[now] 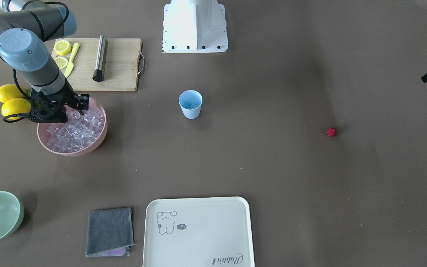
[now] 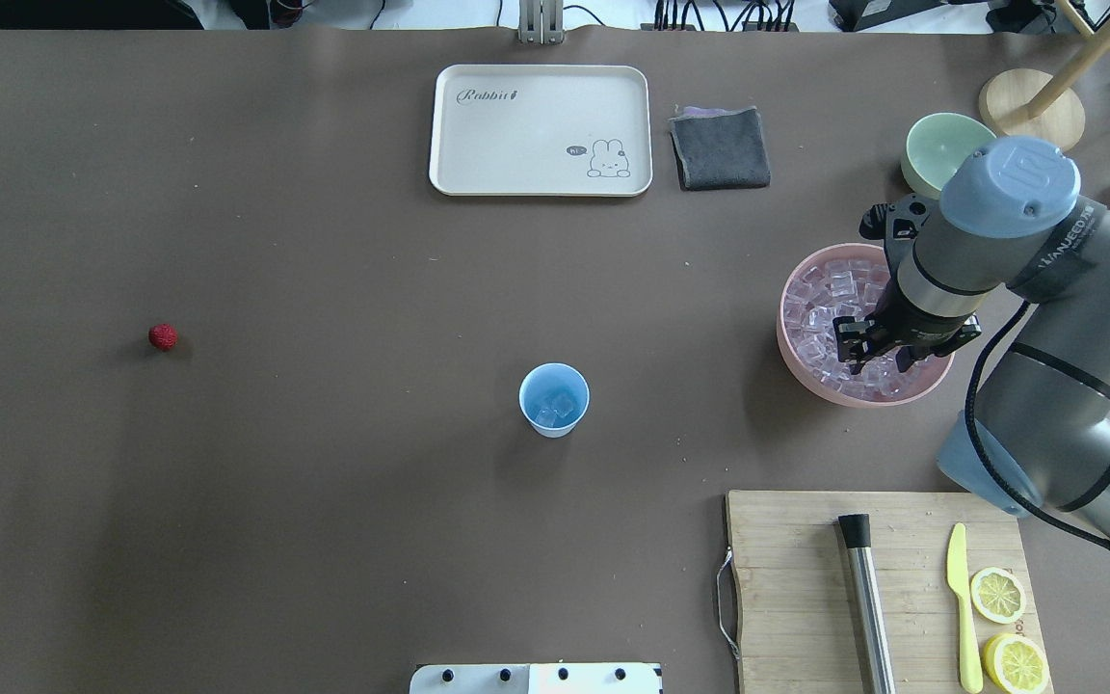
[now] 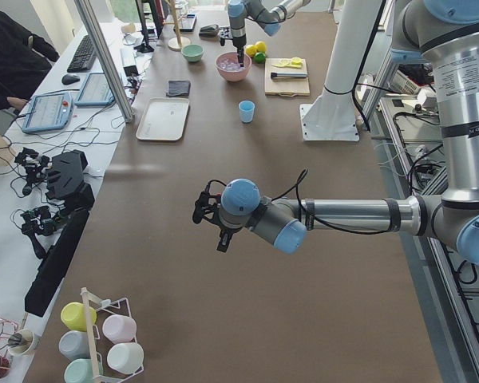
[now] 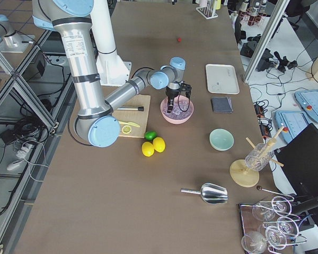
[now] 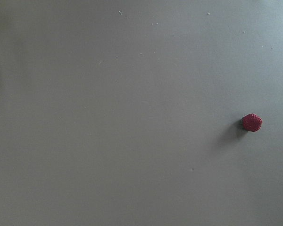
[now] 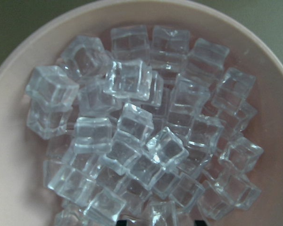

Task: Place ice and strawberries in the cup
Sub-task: 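Lower the right gripper into the pink bowl and grasp a third ice cube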

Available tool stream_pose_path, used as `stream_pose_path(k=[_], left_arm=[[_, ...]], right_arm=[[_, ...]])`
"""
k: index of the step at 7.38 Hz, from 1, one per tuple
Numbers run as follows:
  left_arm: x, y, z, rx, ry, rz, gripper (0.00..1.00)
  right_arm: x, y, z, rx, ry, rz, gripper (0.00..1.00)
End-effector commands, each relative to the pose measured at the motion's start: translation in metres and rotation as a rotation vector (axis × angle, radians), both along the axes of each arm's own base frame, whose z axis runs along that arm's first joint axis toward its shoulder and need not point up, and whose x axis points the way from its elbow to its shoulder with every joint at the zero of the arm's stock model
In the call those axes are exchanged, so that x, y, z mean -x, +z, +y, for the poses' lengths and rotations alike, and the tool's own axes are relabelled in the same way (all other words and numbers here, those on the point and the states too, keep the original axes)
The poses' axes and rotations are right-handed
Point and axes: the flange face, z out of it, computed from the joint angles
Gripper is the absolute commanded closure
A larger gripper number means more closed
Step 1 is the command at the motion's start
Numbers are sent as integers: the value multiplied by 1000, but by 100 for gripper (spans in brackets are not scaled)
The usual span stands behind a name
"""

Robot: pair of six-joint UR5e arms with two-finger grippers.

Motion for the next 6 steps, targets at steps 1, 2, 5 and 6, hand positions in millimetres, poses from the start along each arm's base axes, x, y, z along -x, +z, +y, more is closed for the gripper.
stream_pose_path(k=[1, 2, 5, 6], left_arm=[[0, -1, 0, -2, 0, 0, 3], [0, -1, 0, -2, 0, 0, 3], [0, -2, -1, -5, 0, 1, 3], [0, -3, -1, -6, 0, 1, 3]], right_arm=[[2, 3, -1, -5, -13, 5, 45], [4, 6, -2, -1, -15, 9, 45], [8, 8, -3, 2, -18, 13, 51], [8, 7, -3, 1, -18, 11, 61]])
